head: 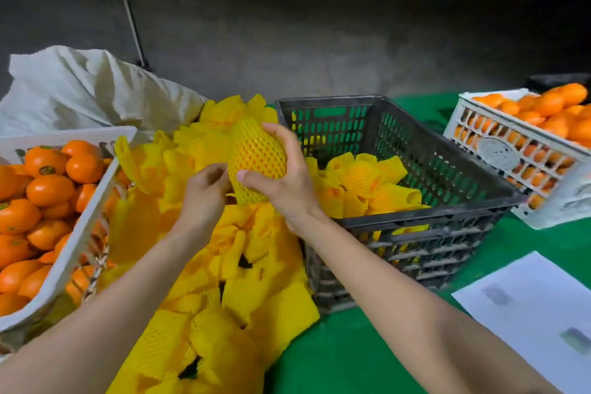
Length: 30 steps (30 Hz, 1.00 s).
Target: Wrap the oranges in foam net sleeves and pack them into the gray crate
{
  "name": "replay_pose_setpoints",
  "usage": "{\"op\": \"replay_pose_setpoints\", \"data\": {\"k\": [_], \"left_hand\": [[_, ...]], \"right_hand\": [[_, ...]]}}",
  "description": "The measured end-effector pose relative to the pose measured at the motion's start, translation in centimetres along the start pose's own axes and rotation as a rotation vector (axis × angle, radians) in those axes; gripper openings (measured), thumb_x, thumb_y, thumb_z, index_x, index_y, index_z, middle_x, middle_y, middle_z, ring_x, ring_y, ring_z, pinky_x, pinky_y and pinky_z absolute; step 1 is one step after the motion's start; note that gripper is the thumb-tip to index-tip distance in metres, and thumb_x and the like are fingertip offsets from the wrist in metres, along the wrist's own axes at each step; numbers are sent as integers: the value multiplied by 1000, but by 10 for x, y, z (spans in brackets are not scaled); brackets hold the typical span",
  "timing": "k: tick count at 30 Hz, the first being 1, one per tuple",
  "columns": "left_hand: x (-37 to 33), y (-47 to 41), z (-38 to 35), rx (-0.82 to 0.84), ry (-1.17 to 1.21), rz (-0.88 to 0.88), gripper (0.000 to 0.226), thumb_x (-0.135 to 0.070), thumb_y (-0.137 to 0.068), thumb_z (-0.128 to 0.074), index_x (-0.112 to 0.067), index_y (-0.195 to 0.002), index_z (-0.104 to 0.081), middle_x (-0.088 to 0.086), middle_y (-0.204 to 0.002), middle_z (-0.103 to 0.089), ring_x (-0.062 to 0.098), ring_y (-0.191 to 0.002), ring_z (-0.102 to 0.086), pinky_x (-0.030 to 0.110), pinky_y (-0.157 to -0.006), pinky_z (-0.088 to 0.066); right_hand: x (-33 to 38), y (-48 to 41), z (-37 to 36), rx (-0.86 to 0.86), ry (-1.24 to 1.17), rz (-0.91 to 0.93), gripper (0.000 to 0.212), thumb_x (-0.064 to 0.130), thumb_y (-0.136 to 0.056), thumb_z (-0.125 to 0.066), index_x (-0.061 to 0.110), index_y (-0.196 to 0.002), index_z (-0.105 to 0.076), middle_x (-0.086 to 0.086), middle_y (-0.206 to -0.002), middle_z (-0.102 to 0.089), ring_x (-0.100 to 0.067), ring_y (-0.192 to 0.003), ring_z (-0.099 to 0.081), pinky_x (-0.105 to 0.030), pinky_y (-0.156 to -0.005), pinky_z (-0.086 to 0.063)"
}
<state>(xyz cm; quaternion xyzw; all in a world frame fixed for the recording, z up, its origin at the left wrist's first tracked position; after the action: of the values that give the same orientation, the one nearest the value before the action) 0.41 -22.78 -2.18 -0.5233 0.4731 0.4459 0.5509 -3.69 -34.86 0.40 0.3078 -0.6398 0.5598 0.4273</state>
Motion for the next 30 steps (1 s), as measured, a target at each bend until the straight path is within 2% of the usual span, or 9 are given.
{"op": "replay_pose_setpoints", "data": {"k": [5,8,11,14,17,19,24,27,30], "left_hand": [[-20,-10,-73,26,-354,-299,23,-4,-96,-47,-11,-79,-60,0,-72,-55,11,-66,-48,27,-59,-31],[-25,-24,-113,145,-591,-459,20,-4,-95,-47,1,-90,-66,11,-87,-65,23,-80,-55,27,-66,-34],[-23,-48,-147,322,-880,-459,21,-6,-96,-43,0,-81,-57,19,-91,-64,37,-90,-57,36,-67,-37],[-8,-65,-168,468,-1150,-386,21,-12,-96,-43,-3,-90,-61,18,-99,-64,38,-100,-58,38,-78,-44],[12,-68,-171,524,-1300,-333,18,-21,-95,-48,-14,-99,-64,8,-96,-63,31,-101,-61,35,-73,-48],[16,-71,-167,488,-1250,-330,23,-24,-95,-52,-17,-114,-64,5,-106,-67,27,-103,-61,36,-82,-51],[19,-75,-164,442,-1180,-355,29,-20,-95,-52,-24,-123,-59,1,-107,-69,20,-102,-62,36,-87,-53],[22,-77,-164,421,-1138,-363,32,-20,-94,-55,-26,-125,-58,0,-102,-69,19,-96,-63,35,-83,-54],[23,-77,-163,402,-1097,-360,32,-20,-93,-56,-27,-125,-58,-2,-100,-69,18,-95,-63,32,-82,-53]], "right_hand": [[2,-31,75,-135,87,23,58,17,-60,-80,27,-109,-49,21,-102,-50,12,-91,-49,-7,-77,-41],[-9,-58,125,-224,125,-78,56,9,-63,-81,25,-107,-50,17,-92,-53,7,-81,-53,-14,-70,-47],[-27,-89,160,-222,236,-229,55,12,-63,-81,27,-106,-50,14,-87,-53,1,-78,-54,-21,-63,-50],[-54,-121,173,-109,390,-347,57,14,-62,-81,28,-107,-50,8,-89,-53,-10,-80,-55,-18,-48,-47],[-90,-151,168,71,708,-406,64,23,-62,-82,29,-116,-49,-7,-115,-52,-24,-104,-51,-28,-70,-49],[-113,-166,162,167,898,-444,69,27,-64,-81,28,-123,-44,-13,-128,-44,-32,-114,-46,-34,-82,-43],[-169,-177,153,161,983,-537,71,24,-75,-74,25,-133,-34,-15,-135,-33,-34,-116,-45,-36,-78,-42],[-196,-171,151,142,969,-626,80,31,-80,-71,30,-143,-23,-17,-145,-28,-38,-128,-38,-44,-95,-42],[-198,-174,146,172,1034,-615,91,39,-81,-69,38,-147,-7,-16,-156,-5,-43,-141,-9,-57,-111,-18]]}}
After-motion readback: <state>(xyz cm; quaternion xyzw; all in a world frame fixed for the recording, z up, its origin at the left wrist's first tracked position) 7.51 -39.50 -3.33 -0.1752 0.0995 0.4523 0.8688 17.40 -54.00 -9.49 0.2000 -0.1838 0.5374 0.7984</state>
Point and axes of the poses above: each hand's wrist, its own y-axis away from the middle knuckle, its own z-axis out of the back of the hand, x = y × z, the point moved 4 cm from there along -y, towards the middle knuckle
